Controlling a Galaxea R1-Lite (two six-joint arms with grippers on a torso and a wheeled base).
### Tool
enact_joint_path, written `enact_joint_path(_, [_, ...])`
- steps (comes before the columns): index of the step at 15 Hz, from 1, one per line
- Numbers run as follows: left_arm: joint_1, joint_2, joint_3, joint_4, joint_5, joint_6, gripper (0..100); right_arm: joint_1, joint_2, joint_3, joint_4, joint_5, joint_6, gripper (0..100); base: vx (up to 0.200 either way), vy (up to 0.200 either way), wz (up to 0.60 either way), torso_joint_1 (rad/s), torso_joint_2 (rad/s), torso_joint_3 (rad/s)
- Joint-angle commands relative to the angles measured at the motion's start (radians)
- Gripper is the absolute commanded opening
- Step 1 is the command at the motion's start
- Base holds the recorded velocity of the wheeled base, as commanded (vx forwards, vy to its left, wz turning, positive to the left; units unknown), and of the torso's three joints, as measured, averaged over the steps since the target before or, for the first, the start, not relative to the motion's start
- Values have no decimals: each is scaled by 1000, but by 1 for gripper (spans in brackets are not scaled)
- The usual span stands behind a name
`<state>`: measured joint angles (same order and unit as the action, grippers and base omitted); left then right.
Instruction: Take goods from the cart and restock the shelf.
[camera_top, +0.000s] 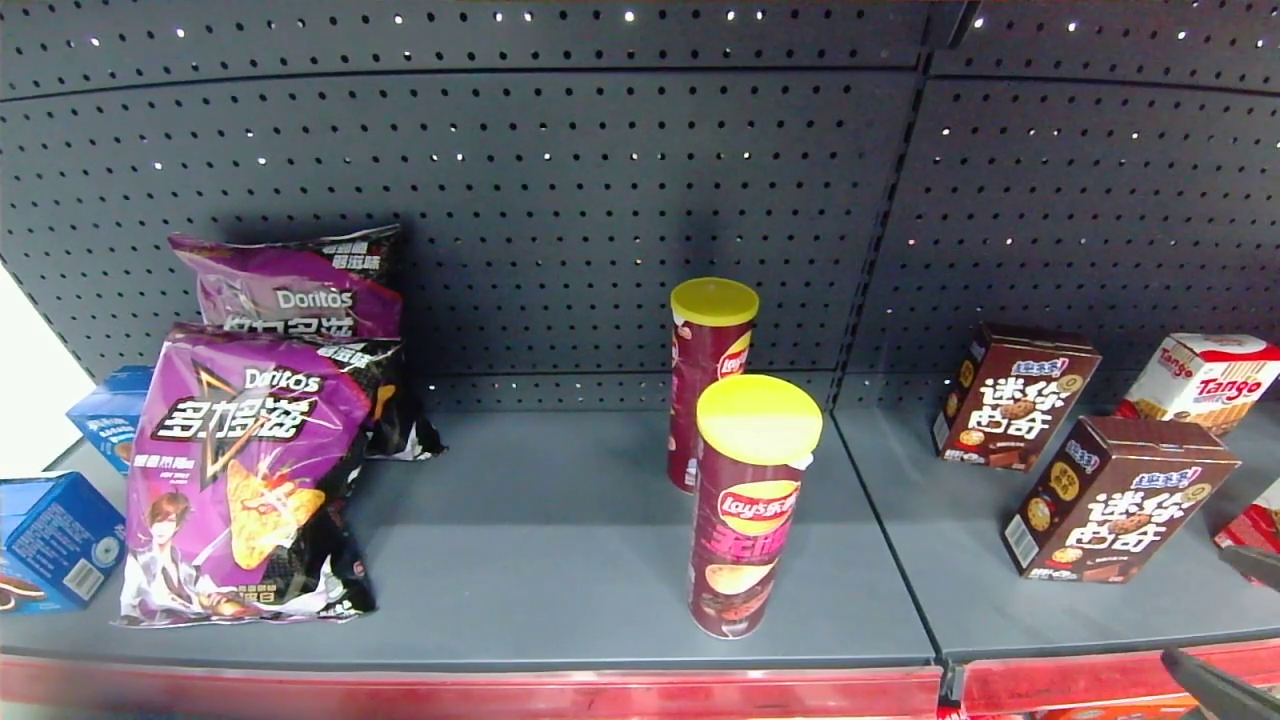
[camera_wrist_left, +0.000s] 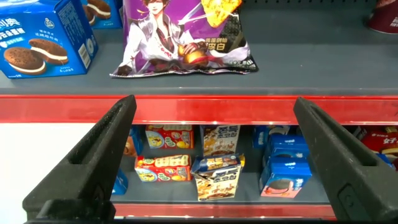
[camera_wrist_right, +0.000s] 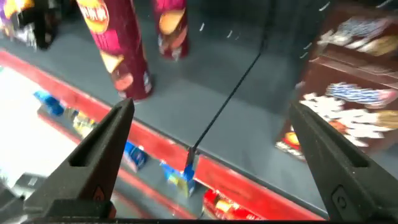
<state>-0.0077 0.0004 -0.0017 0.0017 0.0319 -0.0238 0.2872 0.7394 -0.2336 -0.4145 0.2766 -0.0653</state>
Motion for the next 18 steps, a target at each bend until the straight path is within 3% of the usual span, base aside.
enact_joint_path(1, [0,0,-1,0,0,-1,100,58,124,-1,-6,-43,-2,100,0,0,0,0,0,0])
enact_joint_path(2, [0,0,0,0,0,-1,100,82,135,-1,-6,-77,-2,100,0,0,0,0,0,0])
enact_joint_path(3, [0,0,-1,0,0,-1,100,174,181,-13,-6,-192,2,100,0,0,0,0,0,0])
enact_joint_path(5, [0,0,-1,0,0,-1,100,250,236,-29,-7,-278,16,100,0,0,0,0,0,0])
enact_joint_path(12, [0,0,0,0,0,-1,100,299,426,-144,-10,-300,50,100,0,0,0,0,0,0])
enact_joint_path(18, [0,0,0,0,0,-1,100,357,601,-214,-58,-384,91,100,0,0,0,0,0,0])
